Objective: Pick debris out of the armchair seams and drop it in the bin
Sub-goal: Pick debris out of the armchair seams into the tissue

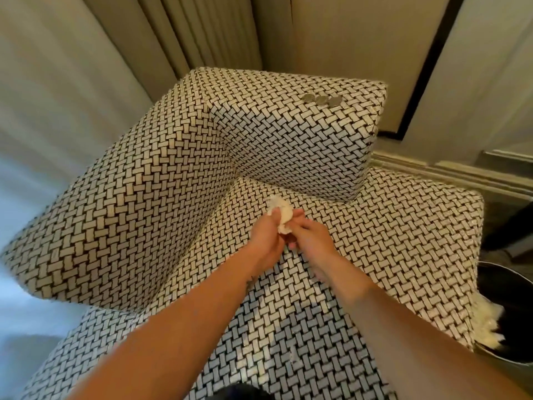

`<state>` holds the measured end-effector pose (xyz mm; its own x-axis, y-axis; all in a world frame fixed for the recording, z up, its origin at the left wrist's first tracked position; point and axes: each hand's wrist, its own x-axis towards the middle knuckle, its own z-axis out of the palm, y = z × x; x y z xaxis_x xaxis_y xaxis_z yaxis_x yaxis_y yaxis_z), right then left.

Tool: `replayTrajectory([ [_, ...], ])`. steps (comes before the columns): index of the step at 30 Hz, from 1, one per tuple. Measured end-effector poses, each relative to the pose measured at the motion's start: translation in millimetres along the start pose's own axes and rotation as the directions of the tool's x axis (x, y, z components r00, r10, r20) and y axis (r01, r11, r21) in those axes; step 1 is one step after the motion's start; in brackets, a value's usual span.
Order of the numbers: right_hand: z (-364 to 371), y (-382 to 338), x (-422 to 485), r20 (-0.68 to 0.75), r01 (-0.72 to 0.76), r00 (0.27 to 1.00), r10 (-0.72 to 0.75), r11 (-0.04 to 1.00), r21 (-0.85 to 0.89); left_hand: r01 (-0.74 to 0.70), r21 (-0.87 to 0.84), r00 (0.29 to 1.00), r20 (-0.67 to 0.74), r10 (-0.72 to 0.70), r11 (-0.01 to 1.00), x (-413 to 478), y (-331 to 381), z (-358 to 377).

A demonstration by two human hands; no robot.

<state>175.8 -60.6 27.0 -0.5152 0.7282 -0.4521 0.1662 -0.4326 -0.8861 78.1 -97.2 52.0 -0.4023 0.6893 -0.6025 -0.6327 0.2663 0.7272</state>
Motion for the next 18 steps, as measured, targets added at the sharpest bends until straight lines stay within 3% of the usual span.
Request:
replayTrajectory([
  [3, -3.7, -8.2, -1.8, 0.028, -0.005, 1.000, 0.006, 0.999, -0.035, 0.013, -0.040, 0.999, -0.041, -0.014, 0.999, -2.4, -0.8, 7.1],
  [7, -20.0, -16.3, 1.3, 0.003, 0.066, 0.998, -0.066, 0.991, -0.117, -0.017, -0.070, 0.999, 0.030, 0.019, 0.997, 12.2, -1.6, 9.0],
  [12, -41.7, -16.7, 3.5, -0.095, 0.111, 0.986, -0.137, 0.965, -0.237, 0.064, -0.227, 0.992, 0.119, -0.038, 0.972, 38.1, -2.2, 5.3],
  [18, -42.7, -56.3, -6.4, -0.140, 0.204, 0.953, -0.269, 0.910, -0.360, 0.101, -0.286, 0.979, 0.199, -0.044, 0.953, 32.8, 22.9, 19.3],
])
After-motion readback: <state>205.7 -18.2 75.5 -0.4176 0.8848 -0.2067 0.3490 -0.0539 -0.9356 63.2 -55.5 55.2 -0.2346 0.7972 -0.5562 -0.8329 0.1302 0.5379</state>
